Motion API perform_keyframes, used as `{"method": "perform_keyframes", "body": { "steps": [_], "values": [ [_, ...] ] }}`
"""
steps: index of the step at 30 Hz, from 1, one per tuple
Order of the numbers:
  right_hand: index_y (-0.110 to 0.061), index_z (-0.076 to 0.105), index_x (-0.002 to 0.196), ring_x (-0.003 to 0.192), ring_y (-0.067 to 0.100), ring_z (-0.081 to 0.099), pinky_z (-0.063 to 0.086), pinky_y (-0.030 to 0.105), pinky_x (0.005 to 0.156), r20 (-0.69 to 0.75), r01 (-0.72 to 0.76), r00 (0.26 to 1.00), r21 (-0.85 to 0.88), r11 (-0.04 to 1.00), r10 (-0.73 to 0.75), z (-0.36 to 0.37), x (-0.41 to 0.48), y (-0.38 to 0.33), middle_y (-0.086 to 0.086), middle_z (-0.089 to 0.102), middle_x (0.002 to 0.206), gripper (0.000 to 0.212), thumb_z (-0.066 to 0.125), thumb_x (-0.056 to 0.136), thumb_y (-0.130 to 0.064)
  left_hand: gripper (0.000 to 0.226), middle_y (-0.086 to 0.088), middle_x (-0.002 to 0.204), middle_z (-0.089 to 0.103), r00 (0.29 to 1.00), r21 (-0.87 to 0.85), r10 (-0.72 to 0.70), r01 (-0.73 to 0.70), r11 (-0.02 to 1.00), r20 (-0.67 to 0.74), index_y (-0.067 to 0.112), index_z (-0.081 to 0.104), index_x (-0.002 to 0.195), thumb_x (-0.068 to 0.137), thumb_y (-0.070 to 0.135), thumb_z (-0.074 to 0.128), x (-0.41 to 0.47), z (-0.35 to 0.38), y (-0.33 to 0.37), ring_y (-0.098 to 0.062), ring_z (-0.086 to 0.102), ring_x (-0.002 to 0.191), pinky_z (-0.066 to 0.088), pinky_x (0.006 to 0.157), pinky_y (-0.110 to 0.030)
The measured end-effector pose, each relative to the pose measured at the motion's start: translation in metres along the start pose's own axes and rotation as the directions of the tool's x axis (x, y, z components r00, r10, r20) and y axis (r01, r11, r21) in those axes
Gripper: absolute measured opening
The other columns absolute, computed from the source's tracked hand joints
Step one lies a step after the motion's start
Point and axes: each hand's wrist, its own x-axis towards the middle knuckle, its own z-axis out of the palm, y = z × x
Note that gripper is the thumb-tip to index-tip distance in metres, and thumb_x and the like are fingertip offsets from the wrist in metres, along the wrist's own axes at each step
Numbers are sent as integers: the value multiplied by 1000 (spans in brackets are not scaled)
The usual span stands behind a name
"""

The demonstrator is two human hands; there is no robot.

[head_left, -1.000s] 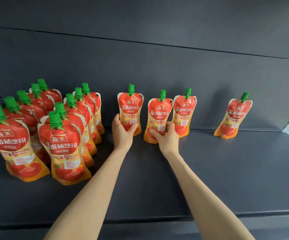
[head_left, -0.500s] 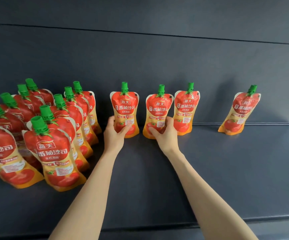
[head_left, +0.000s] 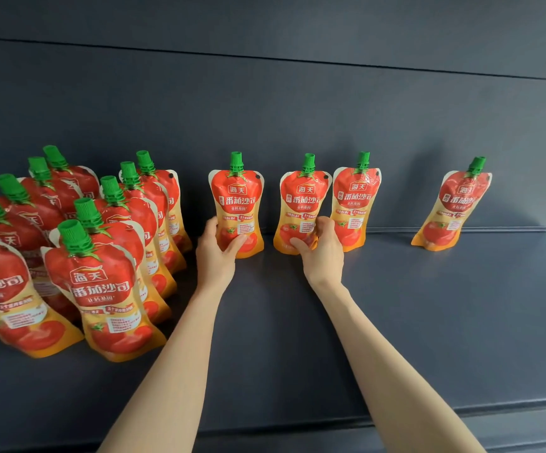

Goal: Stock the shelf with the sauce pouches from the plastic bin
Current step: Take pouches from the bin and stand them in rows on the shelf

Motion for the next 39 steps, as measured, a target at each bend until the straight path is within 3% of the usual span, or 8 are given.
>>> {"method": "perform_keyframes", "body": {
  "steps": [27, 32, 39],
  "values": [
    [-14, 44, 126, 112, 23, 58, 51, 40, 88, 15, -13, 1000, -29, 999, 13, -9, -7, -1, 5, 60, 125, 54, 71, 83, -32, 62, -9, 138, 47, 998, 26, -27, 25, 999, 55, 13, 33, 140, 88, 24, 64, -4, 0, 9, -25, 45, 128, 41, 104, -46],
    [-14, 43, 129, 118, 22, 50, 49, 40, 91, -3, 20, 1000, -56, 998, -21, -14, -13, -2, 5, 56, 128, 57, 70, 83, -35, 66, -12, 139, 44, 999, 98, -21, 24, 995, -35, 10, 34, 140, 85, 24, 68, -12, 1, 13, -26, 42, 130, 40, 103, -44],
    [-12, 57, 112, 101, 21, 56, 49, 34, 83, -121, 14, 993, 4, 1000, -14, -54, -14, 18, 6, 60, 114, 27, 53, 95, -32, 27, -15, 123, 53, 958, 246, 110, -43, 968, -264, 8, 56, 111, 88, 20, 62, -41, 17, 31, -29, 49, 117, 48, 86, -39]
  ]
}}
